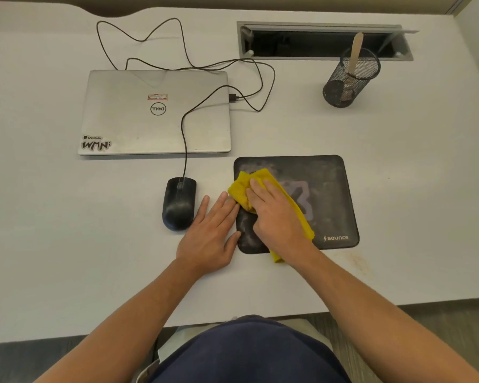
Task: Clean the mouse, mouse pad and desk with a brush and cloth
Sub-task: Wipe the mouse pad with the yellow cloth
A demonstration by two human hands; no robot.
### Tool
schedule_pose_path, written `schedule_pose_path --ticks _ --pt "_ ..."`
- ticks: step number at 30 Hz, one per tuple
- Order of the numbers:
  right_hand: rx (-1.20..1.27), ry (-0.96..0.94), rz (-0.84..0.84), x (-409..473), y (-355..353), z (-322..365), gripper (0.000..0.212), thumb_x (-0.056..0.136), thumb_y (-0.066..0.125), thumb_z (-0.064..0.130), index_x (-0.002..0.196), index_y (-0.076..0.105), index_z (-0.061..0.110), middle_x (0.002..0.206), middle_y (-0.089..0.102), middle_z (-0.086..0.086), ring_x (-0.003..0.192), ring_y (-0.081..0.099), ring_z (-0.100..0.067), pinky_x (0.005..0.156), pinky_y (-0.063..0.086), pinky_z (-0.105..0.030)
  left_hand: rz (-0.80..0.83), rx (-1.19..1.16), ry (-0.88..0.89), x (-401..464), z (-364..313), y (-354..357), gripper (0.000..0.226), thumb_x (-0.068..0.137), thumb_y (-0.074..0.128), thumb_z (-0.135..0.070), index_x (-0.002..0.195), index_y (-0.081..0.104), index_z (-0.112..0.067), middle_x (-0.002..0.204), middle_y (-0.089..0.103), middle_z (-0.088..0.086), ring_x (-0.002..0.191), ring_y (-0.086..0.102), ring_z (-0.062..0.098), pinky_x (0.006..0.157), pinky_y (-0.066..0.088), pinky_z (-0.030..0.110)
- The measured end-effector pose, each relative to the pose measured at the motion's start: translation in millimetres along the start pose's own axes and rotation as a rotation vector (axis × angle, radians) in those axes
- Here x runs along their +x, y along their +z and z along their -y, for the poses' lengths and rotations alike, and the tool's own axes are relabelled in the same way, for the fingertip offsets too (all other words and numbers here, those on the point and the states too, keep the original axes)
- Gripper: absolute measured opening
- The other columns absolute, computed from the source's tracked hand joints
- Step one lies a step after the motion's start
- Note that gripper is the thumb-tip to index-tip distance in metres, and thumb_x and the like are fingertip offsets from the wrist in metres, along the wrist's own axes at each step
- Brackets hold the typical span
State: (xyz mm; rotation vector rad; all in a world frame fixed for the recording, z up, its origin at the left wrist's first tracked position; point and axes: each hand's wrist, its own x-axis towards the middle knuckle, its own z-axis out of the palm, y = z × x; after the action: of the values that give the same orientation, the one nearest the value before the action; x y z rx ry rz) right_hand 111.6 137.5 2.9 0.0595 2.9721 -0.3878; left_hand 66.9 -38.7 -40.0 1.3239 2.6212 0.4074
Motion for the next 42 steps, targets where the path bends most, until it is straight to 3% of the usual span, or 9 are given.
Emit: schedule_pose_path --ticks 3,7,15,20,24,26,35,37,42 --pt "-0.138 0.040 0.031 23 -4 -3 0.064 0.089 0.045 0.013 0.149 0.026 0.007 0.160 0.016 -0.009 0.146 0.010 -0.029 0.118 0.009 -0.040 0.017 0.006 -0.002 -1 0 0 0.062 0.101 0.021 -0.046 0.153 0.015 -0.012 0.160 0.011 0.003 0.149 -0.002 0.016 0.120 0.002 0.046" --pt "-0.139 0.125 0.044 55 -13 -6 0.062 0.095 0.044 0.017 0.151 0.020 0.011 0.161 0.008 -0.006 0.147 0.008 -0.028 0.118 0.011 -0.040 0.023 0.018 -0.005 -1 -1 -1 0.062 0.101 0.020 -0.046 0.153 0.017 -0.012 0.160 0.014 0.002 0.149 -0.001 0.016 0.120 0.003 0.047" --pt "-0.051 0.047 0.006 11 -6 9 0.058 0.085 0.050 0.011 0.142 0.039 0.004 0.155 0.027 -0.014 0.143 0.022 -0.028 0.118 0.011 -0.038 0.003 0.043 0.003 0 1 1 0.061 0.101 0.027 -0.043 0.152 0.022 -0.010 0.161 0.015 0.004 0.149 0.001 0.019 0.120 0.003 0.047" --pt "-0.047 0.046 -0.043 -6 6 8 0.046 0.096 0.054 0.026 0.134 0.051 -0.001 0.145 0.044 -0.019 0.134 0.040 -0.035 0.113 0.029 -0.044 -0.021 0.012 0.018 0 0 1 0.062 0.100 0.029 -0.042 0.153 0.018 -0.010 0.161 0.013 0.006 0.149 0.001 0.019 0.120 0.005 0.047" --pt "-0.128 0.066 0.024 24 10 3 0.051 0.102 0.039 0.029 0.146 0.032 0.004 0.157 0.022 -0.015 0.145 0.015 -0.034 0.118 0.013 -0.044 -0.007 0.019 -0.003 0 0 0 0.061 0.100 0.029 -0.042 0.152 0.022 -0.010 0.160 0.017 0.004 0.149 0.001 0.018 0.120 0.003 0.046" --pt "-0.156 0.098 0.016 43 9 -3 0.051 0.104 0.033 0.031 0.148 0.026 0.006 0.159 0.016 -0.013 0.146 0.011 -0.033 0.118 0.010 -0.043 0.003 0.026 -0.008 -1 0 1 0.061 0.101 0.028 -0.042 0.152 0.022 -0.011 0.160 0.018 0.003 0.149 0.000 0.017 0.120 0.003 0.046" --pt "0.005 0.200 -0.099 51 -2 -2 0.046 0.104 0.035 0.028 0.145 0.036 0.008 0.158 0.021 -0.011 0.145 0.015 -0.031 0.119 0.009 -0.038 0.005 0.035 -0.016 -1 0 2 0.061 0.101 0.025 -0.044 0.152 0.022 -0.011 0.160 0.018 0.002 0.149 -0.001 0.017 0.120 0.005 0.048" --pt "0.016 0.152 -0.073 38 1 9 0.045 0.103 0.034 0.026 0.142 0.038 0.005 0.156 0.026 -0.013 0.145 0.016 -0.029 0.119 0.007 -0.038 -0.002 0.037 -0.011 0 1 2 0.061 0.101 0.027 -0.044 0.152 0.022 -0.011 0.160 0.017 0.003 0.149 -0.001 0.018 0.120 0.004 0.048" --pt "-0.014 0.002 -0.059 -6 4 19 0.043 0.093 0.055 0.013 0.131 0.050 -0.007 0.142 0.044 -0.026 0.136 0.038 -0.035 0.114 0.026 -0.046 -0.029 0.008 0.006 0 1 2 0.062 0.101 0.028 -0.044 0.153 0.018 -0.012 0.161 0.013 0.004 0.149 0.001 0.020 0.120 0.004 0.048"
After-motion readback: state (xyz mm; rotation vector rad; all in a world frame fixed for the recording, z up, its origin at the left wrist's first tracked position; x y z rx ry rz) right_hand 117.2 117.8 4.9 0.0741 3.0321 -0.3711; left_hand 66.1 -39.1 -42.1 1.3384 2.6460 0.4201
